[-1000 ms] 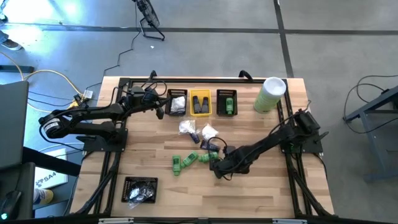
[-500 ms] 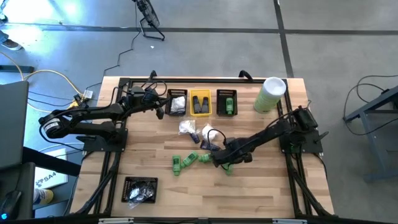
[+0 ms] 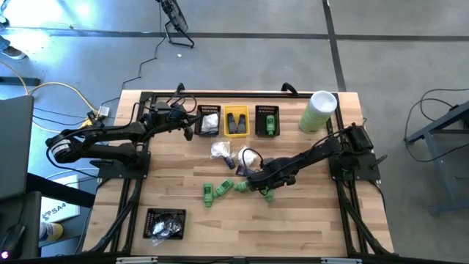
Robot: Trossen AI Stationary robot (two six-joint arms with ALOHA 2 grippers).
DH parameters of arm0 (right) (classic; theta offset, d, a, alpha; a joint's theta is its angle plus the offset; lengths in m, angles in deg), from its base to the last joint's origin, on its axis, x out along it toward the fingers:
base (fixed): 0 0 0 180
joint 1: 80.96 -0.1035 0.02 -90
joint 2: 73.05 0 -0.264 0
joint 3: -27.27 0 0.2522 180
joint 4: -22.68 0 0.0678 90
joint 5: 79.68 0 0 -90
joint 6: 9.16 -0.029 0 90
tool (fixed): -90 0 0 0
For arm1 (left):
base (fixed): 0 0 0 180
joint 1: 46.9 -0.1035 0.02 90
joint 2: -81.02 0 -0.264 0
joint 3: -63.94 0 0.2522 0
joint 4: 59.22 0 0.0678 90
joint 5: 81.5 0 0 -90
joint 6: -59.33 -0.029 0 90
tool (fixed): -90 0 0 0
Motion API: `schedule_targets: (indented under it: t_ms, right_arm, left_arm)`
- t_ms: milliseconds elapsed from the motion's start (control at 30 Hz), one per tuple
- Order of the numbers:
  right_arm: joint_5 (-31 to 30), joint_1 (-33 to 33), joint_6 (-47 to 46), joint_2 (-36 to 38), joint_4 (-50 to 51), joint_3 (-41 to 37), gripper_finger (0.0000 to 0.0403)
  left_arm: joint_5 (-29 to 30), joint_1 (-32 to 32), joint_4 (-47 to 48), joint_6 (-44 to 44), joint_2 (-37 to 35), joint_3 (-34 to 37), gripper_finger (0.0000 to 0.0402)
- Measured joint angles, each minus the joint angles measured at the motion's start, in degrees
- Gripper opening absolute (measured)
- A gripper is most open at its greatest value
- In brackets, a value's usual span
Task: Pick & Place Travel size toiletries
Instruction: Put the green shampoo bottle into the top right black bin
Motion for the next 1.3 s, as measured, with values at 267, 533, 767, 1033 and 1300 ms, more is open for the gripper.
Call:
schedule_targets:
  t_ms: [267,533,767,1033,1300]
  right_arm:
    - [-0.2,-0.8,1.1,2.5,0.9,-0.1,0.0161]
    - [-8.0,-0.3,1.5,9.9,1.4,0.0,0.0161]
    - [-16.4,3.4,4.9,16.6,3.6,0.0,0.0160]
    - [-19.4,13.6,19.4,20.0,3.4,0.0,0.0160]
    - [-14.8,26.5,37.9,20.6,-1.5,0.0,0.0160]
  left_arm:
    - [0.0,0.0,0.8,0.0,0.0,0.0,0.0000]
    - [0.0,0.0,1.3,0.0,0.0,0.0,0.0000]
    - [0.0,0.0,1.4,0.0,0.0,0.0,0.0000]
    - [0.0,0.0,1.4,0.0,0.0,0.0,0.0000]
    - [0.0,0.0,1.3,0.0,0.0,0.0,0.0000]
